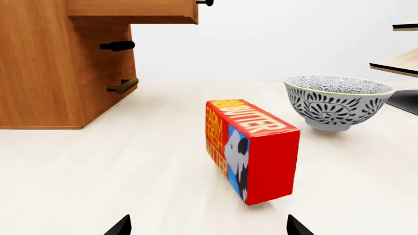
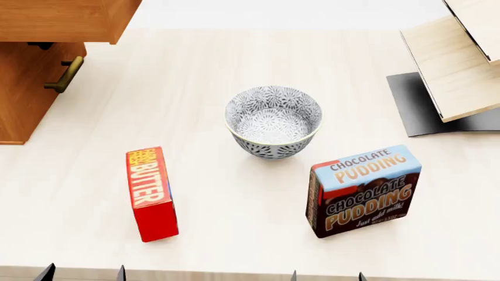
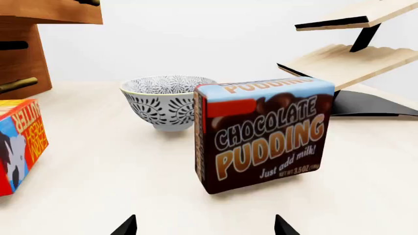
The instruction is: Close the top drawer of the cabinet.
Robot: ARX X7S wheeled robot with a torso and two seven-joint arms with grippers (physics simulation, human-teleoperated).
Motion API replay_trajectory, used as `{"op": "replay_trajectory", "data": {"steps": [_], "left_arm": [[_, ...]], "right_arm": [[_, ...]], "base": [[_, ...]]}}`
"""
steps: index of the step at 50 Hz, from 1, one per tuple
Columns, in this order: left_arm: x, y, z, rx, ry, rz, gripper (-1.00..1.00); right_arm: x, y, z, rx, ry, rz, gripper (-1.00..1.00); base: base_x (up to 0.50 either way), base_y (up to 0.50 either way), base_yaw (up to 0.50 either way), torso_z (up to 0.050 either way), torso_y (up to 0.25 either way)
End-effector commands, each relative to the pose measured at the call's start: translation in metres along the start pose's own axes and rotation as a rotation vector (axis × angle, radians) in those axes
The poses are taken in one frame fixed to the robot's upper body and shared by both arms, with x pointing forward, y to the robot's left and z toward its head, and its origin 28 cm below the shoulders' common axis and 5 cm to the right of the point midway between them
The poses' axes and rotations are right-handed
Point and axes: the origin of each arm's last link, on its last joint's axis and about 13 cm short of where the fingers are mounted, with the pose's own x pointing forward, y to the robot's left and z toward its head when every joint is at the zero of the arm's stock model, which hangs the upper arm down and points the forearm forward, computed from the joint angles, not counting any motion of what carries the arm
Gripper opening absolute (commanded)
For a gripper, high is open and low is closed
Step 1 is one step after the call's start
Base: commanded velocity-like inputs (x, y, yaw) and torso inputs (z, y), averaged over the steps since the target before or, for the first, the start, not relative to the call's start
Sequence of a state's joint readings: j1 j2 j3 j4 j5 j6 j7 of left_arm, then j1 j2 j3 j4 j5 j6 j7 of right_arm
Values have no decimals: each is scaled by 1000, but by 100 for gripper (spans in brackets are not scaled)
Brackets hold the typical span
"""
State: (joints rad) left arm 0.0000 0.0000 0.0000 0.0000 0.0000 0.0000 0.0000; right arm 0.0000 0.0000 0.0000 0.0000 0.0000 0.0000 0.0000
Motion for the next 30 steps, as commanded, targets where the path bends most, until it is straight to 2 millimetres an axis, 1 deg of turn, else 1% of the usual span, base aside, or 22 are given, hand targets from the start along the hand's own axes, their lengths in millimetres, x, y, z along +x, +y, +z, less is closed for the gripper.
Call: {"op": "replay_trajectory", "data": {"steps": [1,12,22,27,28,30], "left_arm": [[0,0,0,0,0,0,100],[-2,-1,0,1,-3,-4,100],[-6,-1,4,-2,-15,3,100],[-8,-2,11,-6,-33,6,100],[-9,-3,14,-1,-48,5,100],[-10,-3,20,5,-64,4,100]], "right_arm": [[0,0,0,0,0,0,100],[0,0,1,-7,6,-22,100],[-2,-2,2,-5,-14,-54,100],[-4,-3,10,-15,-42,-75,100],[-5,-4,18,-20,-64,-89,100],[-6,-6,26,-34,-87,-101,100]], "base": [[0,0,0,0,0],[0,0,0,0,0],[0,0,0,0,0],[0,0,0,0,0],[0,0,0,0,0],[0,0,0,0,0]]}}
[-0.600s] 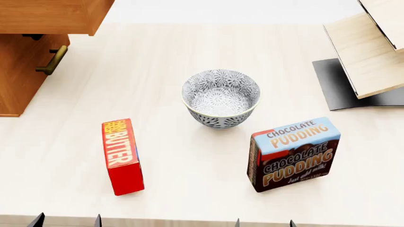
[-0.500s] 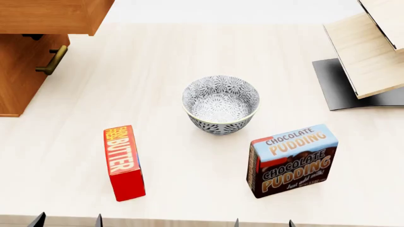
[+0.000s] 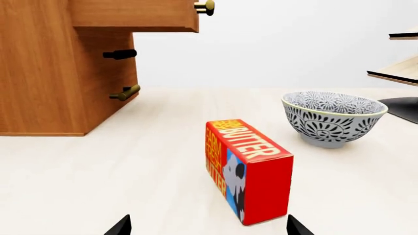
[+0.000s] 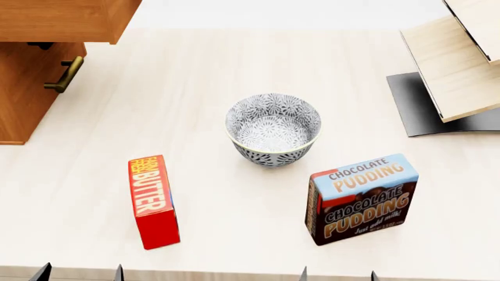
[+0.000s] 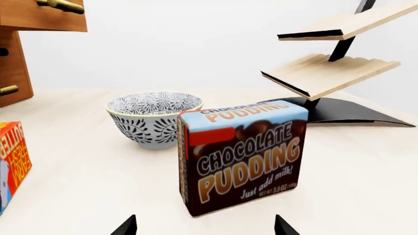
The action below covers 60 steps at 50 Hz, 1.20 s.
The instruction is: Close the top drawer of the cabinet.
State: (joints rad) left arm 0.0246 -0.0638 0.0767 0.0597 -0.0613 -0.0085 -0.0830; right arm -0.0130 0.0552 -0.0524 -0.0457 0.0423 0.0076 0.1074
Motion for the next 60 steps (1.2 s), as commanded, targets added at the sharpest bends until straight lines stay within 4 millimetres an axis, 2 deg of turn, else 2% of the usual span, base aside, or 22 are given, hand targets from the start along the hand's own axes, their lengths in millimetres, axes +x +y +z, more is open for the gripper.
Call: {"op": "replay_trajectory", "data": {"steps": [1,16,28,35,53,60], "left_arm": [[-4,-2,16,6,-47,1,100],[-13,-3,56,46,-168,-22,100],[-29,-4,103,25,-293,-44,100],[-31,-5,110,22,-318,-49,100],[-33,-7,116,16,-328,-55,100],[-31,-8,113,15,-320,-56,100]], "right_arm": [[-4,-5,22,-26,-70,-52,100],[-11,-2,75,-34,-209,-41,100],[-20,1,112,-24,-312,-24,100],[-22,1,119,-18,-333,-23,100],[-21,2,119,-26,-320,-20,100],[-22,1,121,-18,-322,-16,100]], "base": [[0,0,0,0,0],[0,0,0,0,0],[0,0,0,0,0],[0,0,0,0,0],[0,0,0,0,0],[441,0,0,0,0]]}}
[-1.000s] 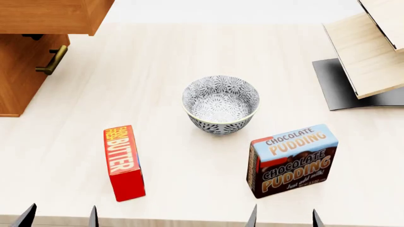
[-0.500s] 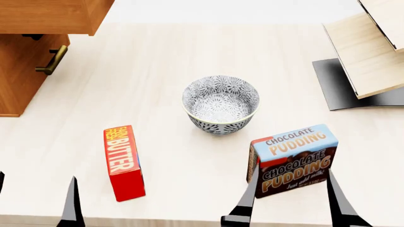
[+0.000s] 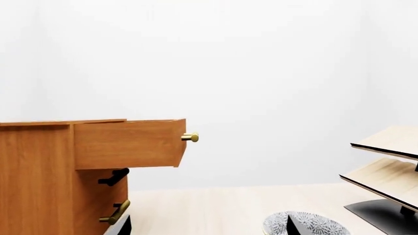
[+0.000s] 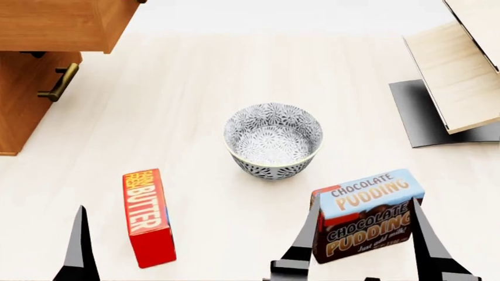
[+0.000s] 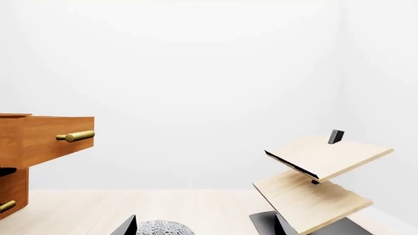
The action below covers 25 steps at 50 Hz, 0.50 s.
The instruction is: Close the top drawer of the cabinet.
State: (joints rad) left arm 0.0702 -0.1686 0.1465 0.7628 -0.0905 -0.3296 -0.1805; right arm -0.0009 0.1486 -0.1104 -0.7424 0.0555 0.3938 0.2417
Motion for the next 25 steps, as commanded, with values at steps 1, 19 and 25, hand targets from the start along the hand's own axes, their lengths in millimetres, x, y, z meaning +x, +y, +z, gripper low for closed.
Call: {"op": "replay_trajectory", "data": {"steps": [1,19,25], "left_arm": [[0,-1,1,-3,-1,-5,100],[-1,-2,7,-6,-14,-8,100],[-1,-2,7,-7,-15,-8,100]], "right_arm": [[0,-1,3,5,-5,8,100],[-1,-1,5,10,-2,16,100],[-1,-1,5,10,3,15,100]], "base": [[500,0,0,0,0],[500,0,0,0,0],[500,0,0,0,0]]}}
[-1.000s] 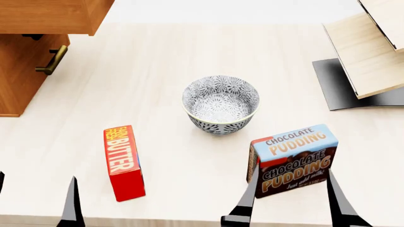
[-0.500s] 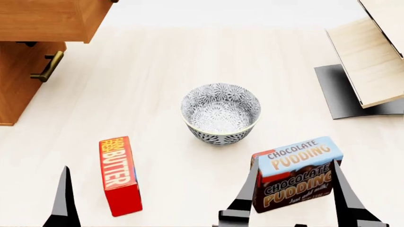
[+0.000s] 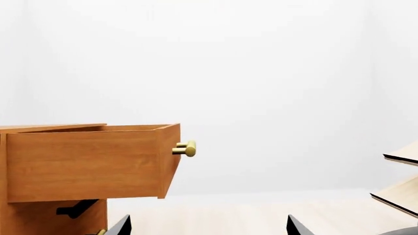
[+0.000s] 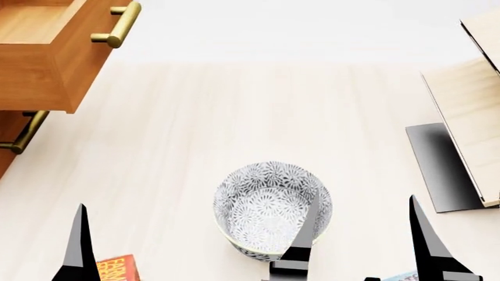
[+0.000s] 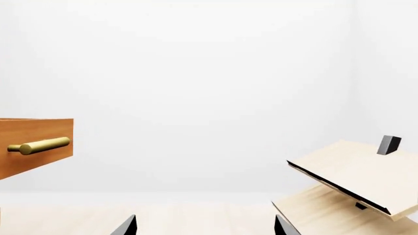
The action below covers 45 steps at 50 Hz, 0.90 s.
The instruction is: Close the top drawer of the cabinet.
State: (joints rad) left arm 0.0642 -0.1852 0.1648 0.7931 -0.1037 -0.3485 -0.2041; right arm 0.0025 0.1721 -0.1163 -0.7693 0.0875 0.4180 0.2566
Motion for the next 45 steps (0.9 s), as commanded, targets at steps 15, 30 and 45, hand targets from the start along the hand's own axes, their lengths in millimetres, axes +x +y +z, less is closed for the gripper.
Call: {"op": "replay_trajectory", "data": {"steps": [15,30,45], "left_arm": [[-1,-1,3,-4,-6,-7,100],[-1,-1,2,-4,-4,-5,100],[15,-8,11,-59,-15,-21,100]], "right_arm": [[-1,0,1,19,-1,-6,100],[0,2,0,20,-4,-6,100],[-1,6,-1,47,4,21,100]], "base": [[500,0,0,0,1],[32,0,0,0,0],[0,0,0,0,0]]}}
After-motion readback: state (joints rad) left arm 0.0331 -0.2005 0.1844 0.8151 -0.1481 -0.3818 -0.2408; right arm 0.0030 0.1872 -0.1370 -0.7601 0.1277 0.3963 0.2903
